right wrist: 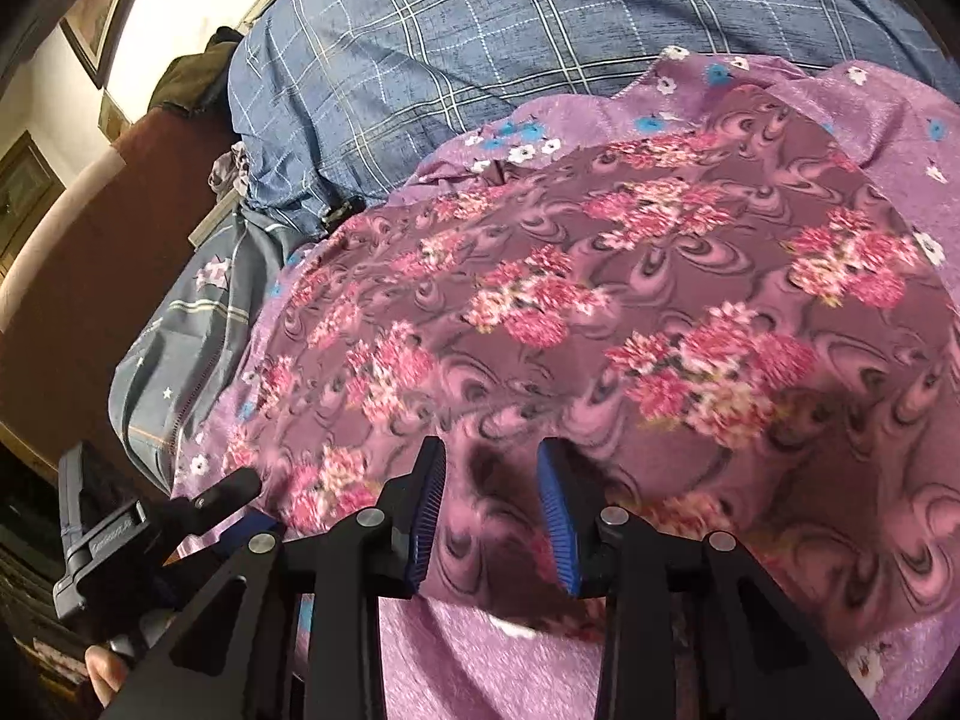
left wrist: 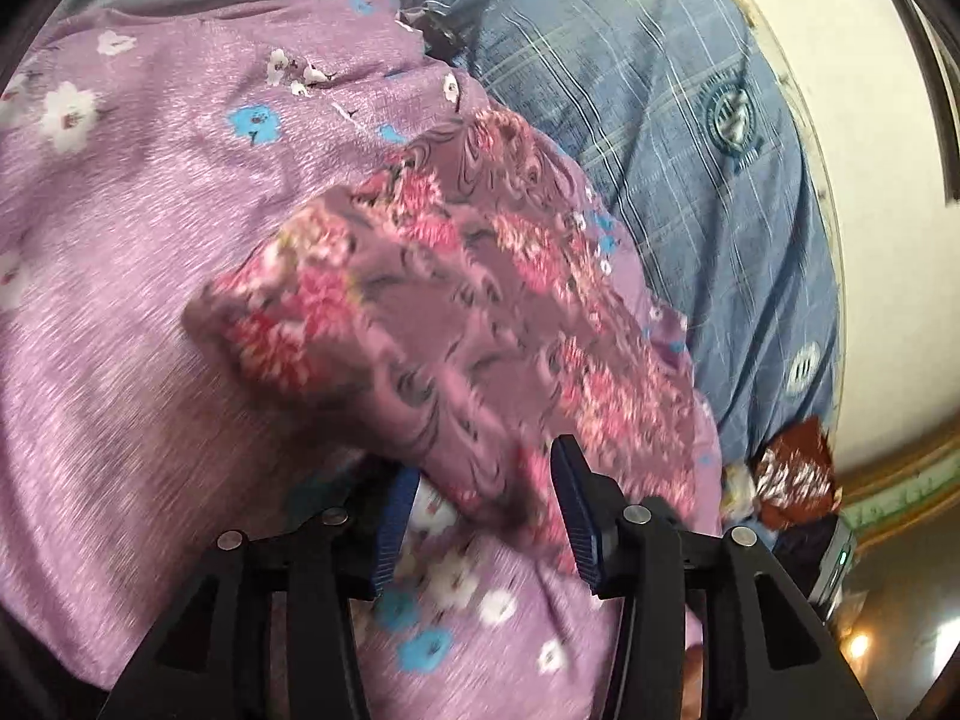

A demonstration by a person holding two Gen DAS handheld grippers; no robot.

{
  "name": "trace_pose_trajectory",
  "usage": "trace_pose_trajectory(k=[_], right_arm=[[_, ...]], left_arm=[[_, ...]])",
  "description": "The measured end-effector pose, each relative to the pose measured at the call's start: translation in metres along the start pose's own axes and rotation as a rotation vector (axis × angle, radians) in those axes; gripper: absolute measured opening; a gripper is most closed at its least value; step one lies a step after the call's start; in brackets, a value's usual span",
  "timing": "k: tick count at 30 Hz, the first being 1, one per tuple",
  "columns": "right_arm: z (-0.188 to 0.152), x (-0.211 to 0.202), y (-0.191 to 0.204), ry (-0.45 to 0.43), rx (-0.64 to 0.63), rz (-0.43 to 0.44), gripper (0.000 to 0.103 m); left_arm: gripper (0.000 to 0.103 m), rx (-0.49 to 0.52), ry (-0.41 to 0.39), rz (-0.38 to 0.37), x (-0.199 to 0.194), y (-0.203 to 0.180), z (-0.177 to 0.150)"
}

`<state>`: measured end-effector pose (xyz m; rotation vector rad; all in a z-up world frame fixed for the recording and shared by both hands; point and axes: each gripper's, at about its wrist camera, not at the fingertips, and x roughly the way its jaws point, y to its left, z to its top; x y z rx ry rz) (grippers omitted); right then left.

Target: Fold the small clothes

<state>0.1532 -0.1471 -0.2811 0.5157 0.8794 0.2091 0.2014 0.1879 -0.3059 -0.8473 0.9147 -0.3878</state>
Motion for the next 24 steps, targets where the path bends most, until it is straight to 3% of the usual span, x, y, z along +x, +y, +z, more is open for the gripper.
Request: trace_pose_trajectory(k=[5,7,9,12,16,22,23,24], right_arm=[[0.005,0.012,0.004,0.016,-0.004,0.014,0.03],[0.004,0.021,0.006,0.051,-0.023,-0.011,0.028],[0.004,0.026,0.009,0.062,-0.046,-0.038,0.027],[0.005,0.027,0.01,0.072,-0.05,-0.041,0.027],[0.008,0.027,0.008,0.079,-0.031,-0.03,0.027],[0.009,0.027,0.005,0.084,-0.025,-0.018,0.026],[0.008,0.026,0.005,0.084,-0.024,-0.016,0.026],[0.008,0.026,0.004,0.083,-0.024,-0.015,0.026]], left_arm=[[0.044,-0.016,-0.131,-0.033,-0.005,0.002,0.013],[0.044,0.036,-0.167,0.023,-0.009,0.001,0.005],[0.044,0.038,-0.16,0.053,-0.011,0.006,-0.004],[0.044,-0.049,-0.118,0.102,-0.012,0.018,-0.014],[0.046,-0.142,-0.135,0.108,-0.016,0.021,-0.005],[0.047,-0.162,-0.167,0.094,0.001,0.005,0.024],[0.045,-0.154,-0.163,0.094,0.009,0.003,0.025],[0.035,-0.145,-0.161,0.097,0.016,0.002,0.026]])
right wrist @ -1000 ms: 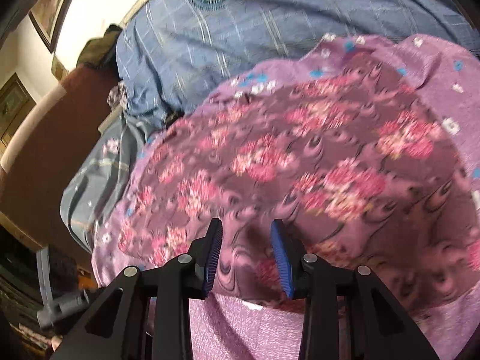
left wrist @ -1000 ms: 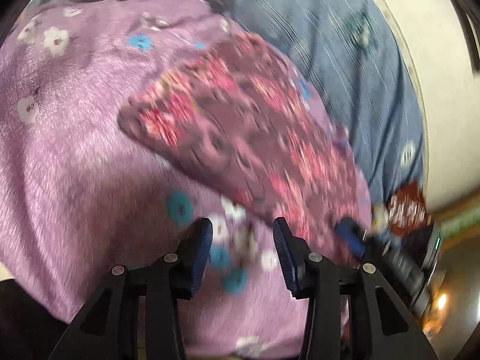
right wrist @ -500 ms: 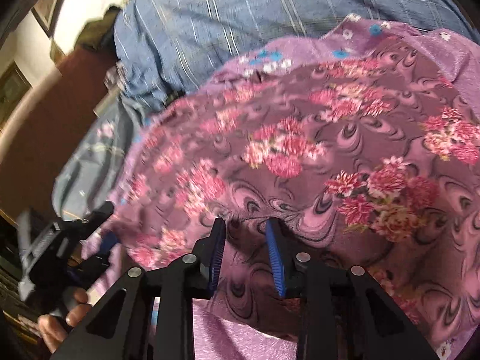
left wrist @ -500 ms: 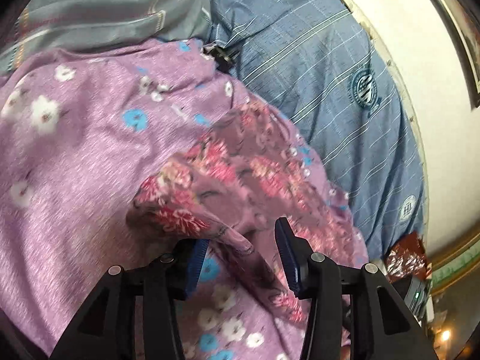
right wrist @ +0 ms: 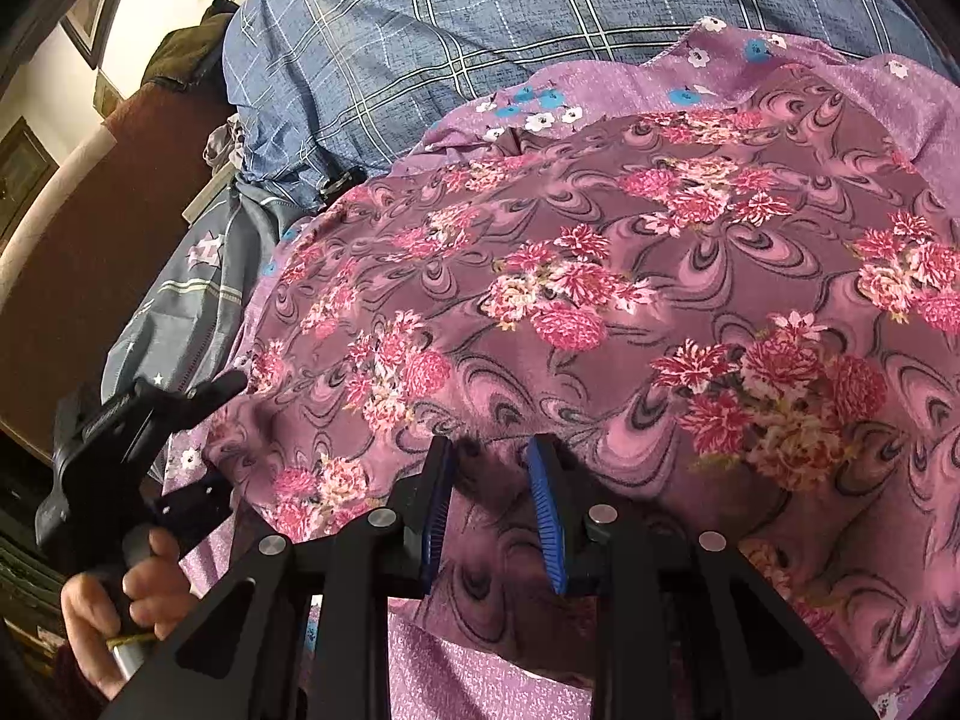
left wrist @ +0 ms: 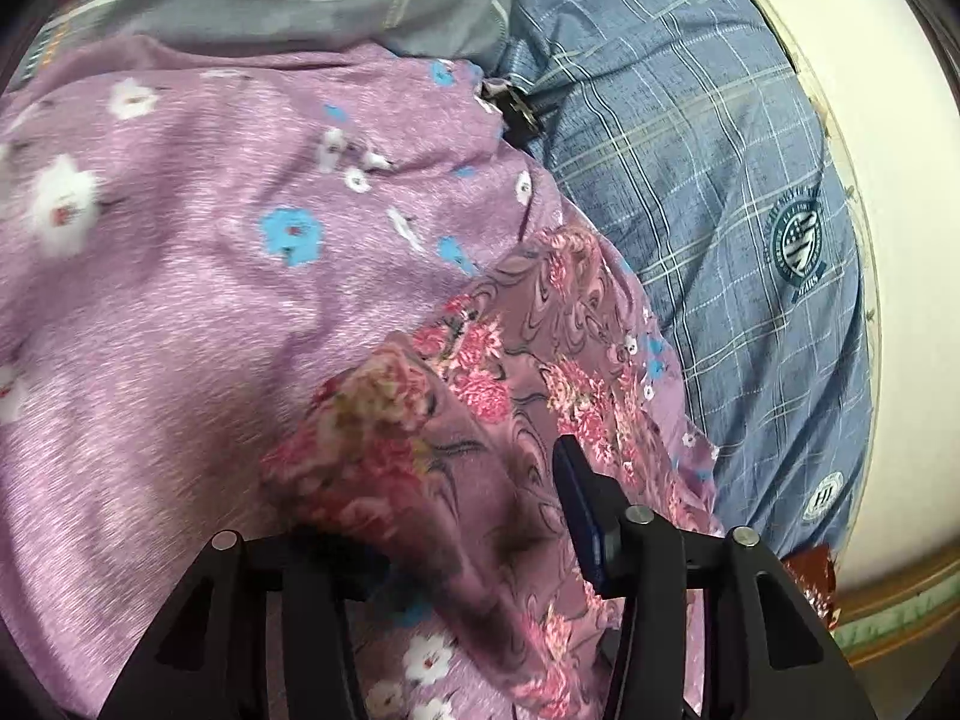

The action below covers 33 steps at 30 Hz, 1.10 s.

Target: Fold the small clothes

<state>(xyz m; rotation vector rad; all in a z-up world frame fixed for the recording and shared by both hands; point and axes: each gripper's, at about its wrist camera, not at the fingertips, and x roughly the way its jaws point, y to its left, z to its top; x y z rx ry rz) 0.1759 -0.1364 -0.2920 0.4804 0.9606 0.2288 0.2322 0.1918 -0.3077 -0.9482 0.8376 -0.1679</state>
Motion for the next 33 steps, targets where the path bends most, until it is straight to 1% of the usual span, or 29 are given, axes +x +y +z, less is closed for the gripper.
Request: trace_pose_trajectory(k=[1,2,3,4,5,7,10,12,14,17,19,20,22,25,28,29,31,32,33], right_arm=[[0.0,0.0,0.0,-0.001,-0.001,0.002,0.025],[0.0,-0.001,-0.001,-0.002,-0.003,-0.001,0.021],[0.0,-0.001,-0.001,-0.005,-0.004,-0.008,0.018],[0.0,-0.002,-0.003,-0.008,-0.002,-0.015,0.01],[0.0,-0.003,-0.004,-0.011,0.006,-0.013,0.006],[0.001,-0.002,-0.007,-0.008,0.018,0.003,0.005],[0.002,0.004,-0.006,0.016,0.0,-0.008,0.004],[0.003,0.0,-0.007,0.017,0.007,0.003,0.005],[0.005,-0.004,-0.013,0.015,0.037,0.02,0.005],[0.009,-0.016,-0.026,-0.015,0.083,0.03,0.004],[0.011,-0.028,-0.036,-0.055,0.112,0.024,0.005],[0.012,-0.035,-0.043,-0.076,0.128,0.02,0.005],[0.012,-0.048,-0.059,-0.109,0.175,0.031,0.005],[0.01,-0.071,-0.085,-0.167,0.251,0.032,0.005],[0.009,-0.1,-0.118,-0.248,0.336,0.028,0.005],[0.008,-0.108,-0.128,-0.271,0.366,0.027,0.006],[0.009,-0.124,-0.153,-0.312,0.435,0.018,0.007],[0.007,-0.129,-0.162,-0.326,0.464,0.012,0.008],[0.007,-0.134,-0.172,-0.338,0.493,0.009,0.009]], left_arm=[[0.028,0.015,0.0,0.007,0.005,-0.001,0.0],[0.019,0.039,0.0,0.02,0.014,-0.004,0.0],[0.017,0.058,-0.002,0.033,0.018,-0.006,0.001],[0.015,0.066,-0.004,0.036,0.018,-0.006,0.0],[0.013,0.075,-0.006,0.038,0.018,-0.008,-0.001],[0.012,0.115,-0.018,0.044,0.014,-0.016,-0.002],[0.011,0.198,-0.04,0.039,0.001,-0.035,-0.006],[0.01,0.281,-0.056,0.036,-0.006,-0.056,-0.01],[0.009,0.369,-0.07,0.018,-0.016,-0.077,-0.018],[0.008,0.498,-0.08,0.018,-0.021,-0.106,-0.034],[0.008,0.576,-0.074,0.0,-0.022,-0.127,-0.049],[0.008,0.625,-0.067,0.003,-0.02,-0.14,-0.06],[0.008,0.691,-0.048,0.004,-0.013,-0.161,-0.078],[0.007,0.763,-0.014,-0.008,-0.001,-0.188,-0.105],[0.007,0.837,0.047,-0.037,0.019,-0.216,-0.14],[0.007,0.875,0.077,-0.046,0.031,-0.228,-0.159],[0.007,0.945,0.122,-0.052,0.051,-0.241,-0.189],[0.008,0.983,0.157,-0.053,0.063,-0.246,-0.207],[0.009,1.004,0.214,-0.049,0.079,-0.246,-0.224]])
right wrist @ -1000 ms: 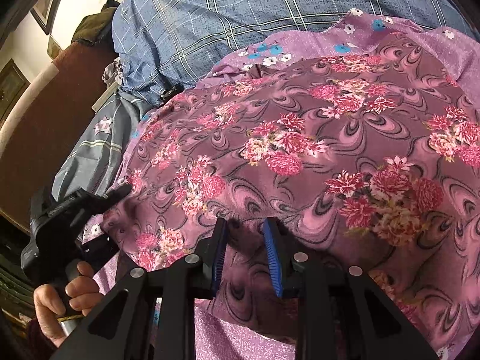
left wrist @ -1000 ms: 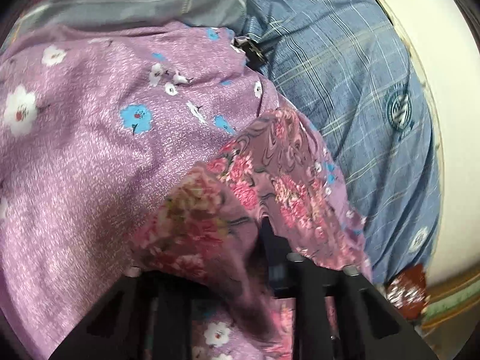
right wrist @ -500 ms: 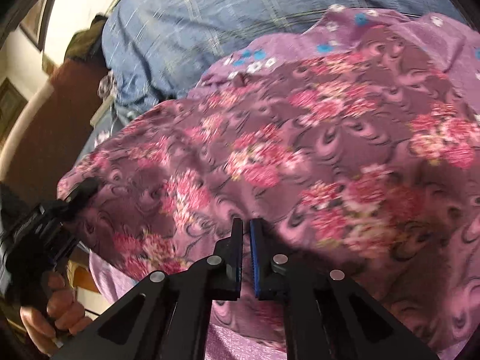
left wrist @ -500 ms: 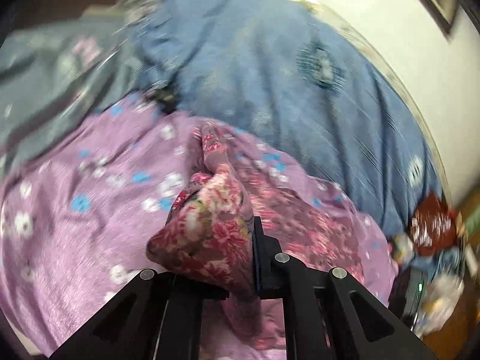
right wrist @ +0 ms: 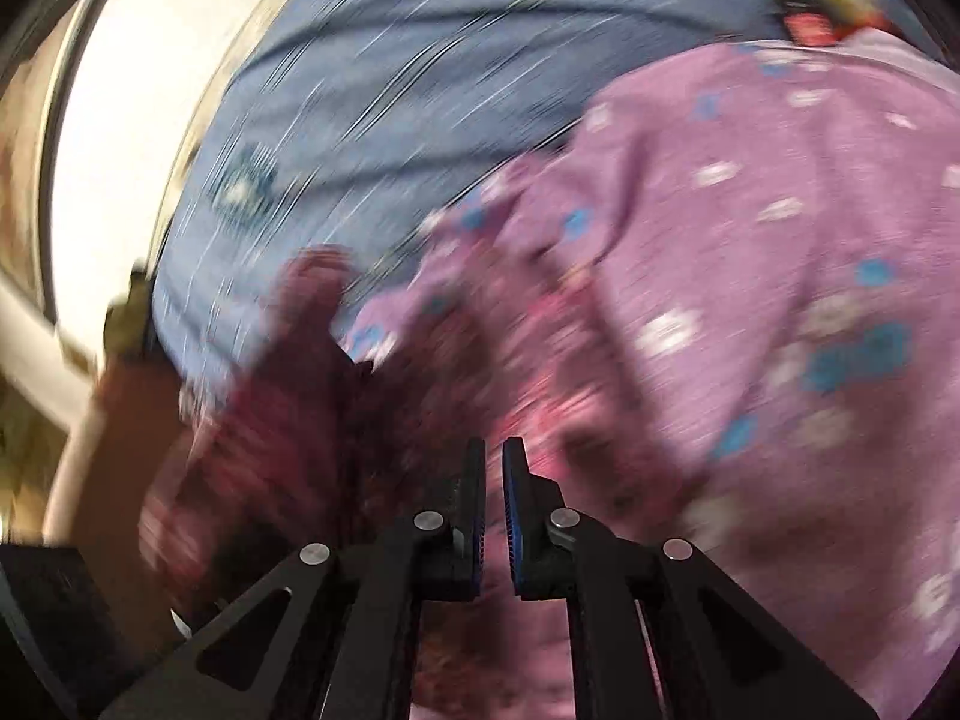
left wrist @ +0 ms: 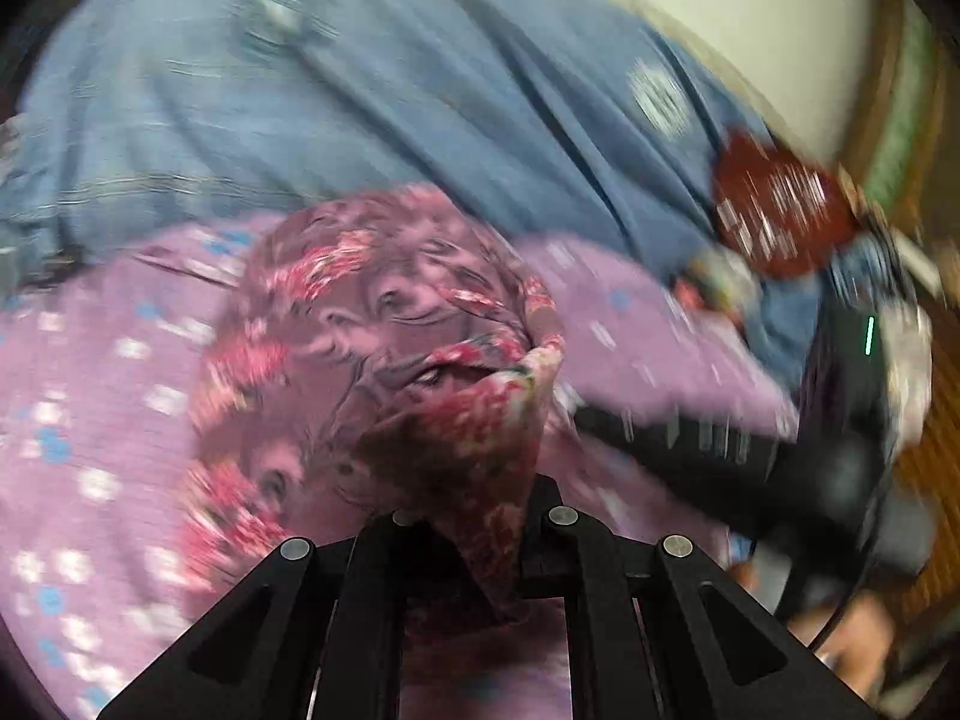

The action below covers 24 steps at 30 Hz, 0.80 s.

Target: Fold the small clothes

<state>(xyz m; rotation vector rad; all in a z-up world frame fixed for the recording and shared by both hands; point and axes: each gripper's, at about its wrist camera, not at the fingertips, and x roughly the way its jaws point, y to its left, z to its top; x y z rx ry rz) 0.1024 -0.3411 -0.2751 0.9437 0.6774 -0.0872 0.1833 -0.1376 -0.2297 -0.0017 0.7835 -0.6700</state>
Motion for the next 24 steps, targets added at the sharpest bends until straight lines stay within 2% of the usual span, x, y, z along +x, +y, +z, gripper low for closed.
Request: trace_pose_trajectory(k=[2,4,7,11,14,18,20,21,23,24], right_arm=[[0.01,-0.005,-0.014,0.003,0.05,0.01,0.01],[0.015,-0.001,-0.024,0.054,0.096,0.052,0.012],[0.017,0.005,-0.034,0.11,0.158,0.129,0.02],[0.013,0.013,-0.033,0.155,0.196,0.182,0.04],[0.008,0.019,-0.031,0.173,0.193,0.142,0.046],[0.003,0.024,-0.027,0.183,0.169,0.103,0.046],[0.003,0.018,-0.023,0.13,0.15,0.071,0.046],[0.004,0.011,-0.017,0.074,0.113,0.031,0.046],[0.006,-0.003,0.002,-0.043,0.003,-0.027,0.046],[0.003,-0.008,0.016,-0.085,-0.064,-0.006,0.045]], left_arm=[[0.014,-0.006,0.104,-0.038,0.026,-0.006,-0.011],[0.015,-0.026,0.148,-0.06,0.032,0.003,-0.02],[0.025,-0.048,0.119,-0.168,0.011,0.025,-0.017],[0.054,0.059,-0.005,-0.22,-0.039,0.043,-0.022],[0.056,0.101,-0.041,-0.189,-0.051,0.061,-0.029],[0.056,0.036,-0.003,-0.134,-0.042,0.092,-0.032],[0.055,0.026,0.002,-0.099,-0.031,0.101,-0.032],[0.056,0.037,0.005,-0.091,-0.027,0.101,-0.033],[0.055,0.11,0.058,-0.054,-0.008,0.094,-0.037],[0.056,0.149,0.061,-0.031,-0.003,0.089,-0.04]])
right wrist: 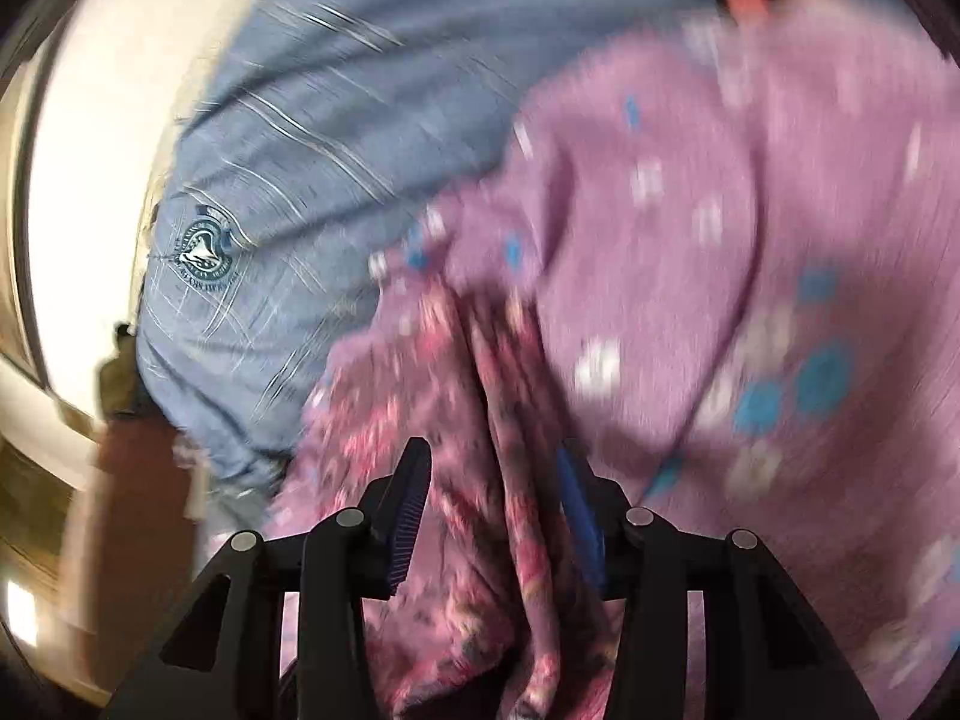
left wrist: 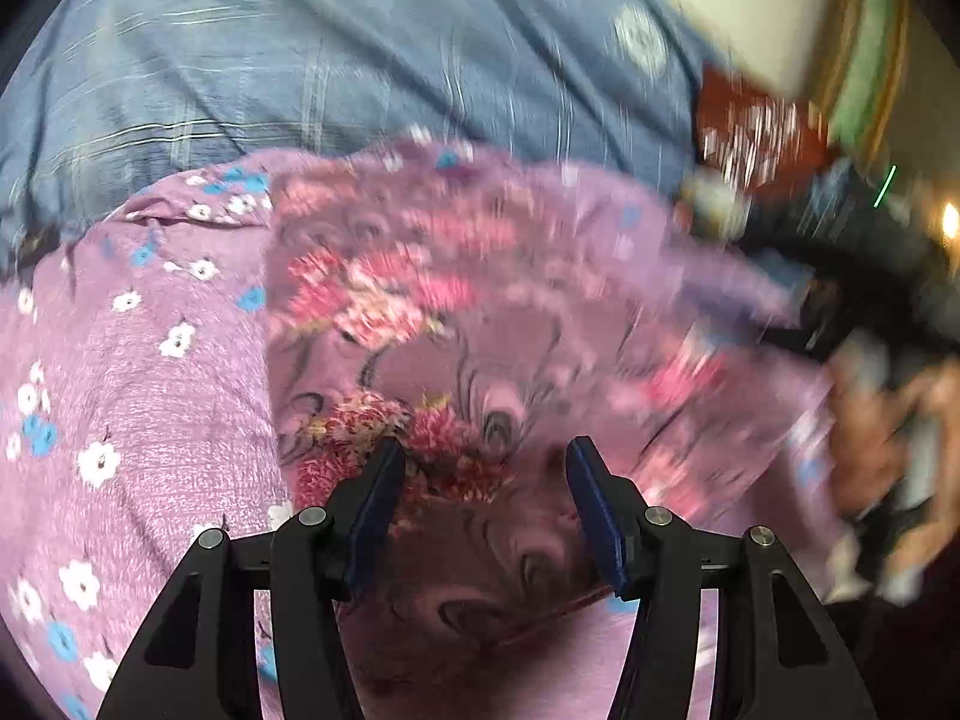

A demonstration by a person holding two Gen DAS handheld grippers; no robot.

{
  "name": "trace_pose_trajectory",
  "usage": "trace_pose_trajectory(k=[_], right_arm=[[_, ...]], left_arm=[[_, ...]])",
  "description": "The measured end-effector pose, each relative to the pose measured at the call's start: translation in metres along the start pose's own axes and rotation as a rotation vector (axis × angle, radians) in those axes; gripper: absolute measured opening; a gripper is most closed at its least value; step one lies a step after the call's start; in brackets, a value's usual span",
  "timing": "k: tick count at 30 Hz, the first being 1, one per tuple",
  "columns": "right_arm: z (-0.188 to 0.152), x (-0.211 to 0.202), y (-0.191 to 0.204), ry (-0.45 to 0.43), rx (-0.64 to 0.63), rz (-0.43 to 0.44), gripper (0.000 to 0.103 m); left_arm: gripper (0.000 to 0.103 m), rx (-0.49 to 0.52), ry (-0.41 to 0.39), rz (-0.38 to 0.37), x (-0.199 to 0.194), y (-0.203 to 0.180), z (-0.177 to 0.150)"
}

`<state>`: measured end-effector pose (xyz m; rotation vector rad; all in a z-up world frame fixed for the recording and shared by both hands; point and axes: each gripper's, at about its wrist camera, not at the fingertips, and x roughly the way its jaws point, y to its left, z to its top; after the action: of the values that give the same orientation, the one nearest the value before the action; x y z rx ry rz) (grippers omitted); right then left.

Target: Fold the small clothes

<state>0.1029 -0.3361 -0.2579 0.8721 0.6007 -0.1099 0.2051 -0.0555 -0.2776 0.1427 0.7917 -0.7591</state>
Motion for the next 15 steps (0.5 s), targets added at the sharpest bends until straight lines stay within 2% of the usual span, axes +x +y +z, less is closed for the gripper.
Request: trace_pose_trajectory(k=[1,2,3,4,6,7,8,11,15], right_arm=[[-0.002,-0.001,0.011,-0.006,-0.045,0.036,0.043],[-0.005,0.001,0.018,0.006,-0.078,0.061,0.042],[-0.009,0.007,0.027,0.037,-0.117,0.075,0.042],[-0.015,0.019,0.032,0.089,-0.147,0.058,0.041],[-0.025,0.05,0.028,0.226,-0.135,-0.045,0.037],[-0.029,0.065,0.017,0.283,-0.094,-0.099,0.029],[-0.029,0.064,0.012,0.266,-0.063,-0.102,0.02],[-0.025,0.058,0.009,0.251,-0.032,-0.079,0.02],[-0.032,0.05,0.033,0.193,-0.133,-0.171,0.023]], left_arm=[[0.057,0.054,-0.025,0.025,0.001,-0.008,-0.003],[0.063,0.084,-0.033,0.029,0.003,-0.013,-0.004],[0.065,0.107,-0.036,0.026,0.003,-0.016,-0.005],[0.066,0.119,-0.042,0.019,0.003,-0.017,-0.006],[0.066,0.107,-0.037,-0.021,0.0,-0.011,-0.005],[0.066,0.087,-0.03,-0.048,-0.003,-0.007,-0.003],[0.066,0.049,-0.026,-0.09,-0.007,0.0,0.0],[0.065,-0.07,-0.061,-0.159,-0.026,0.026,0.008],[0.066,-0.179,-0.149,-0.151,-0.044,0.054,0.017]])
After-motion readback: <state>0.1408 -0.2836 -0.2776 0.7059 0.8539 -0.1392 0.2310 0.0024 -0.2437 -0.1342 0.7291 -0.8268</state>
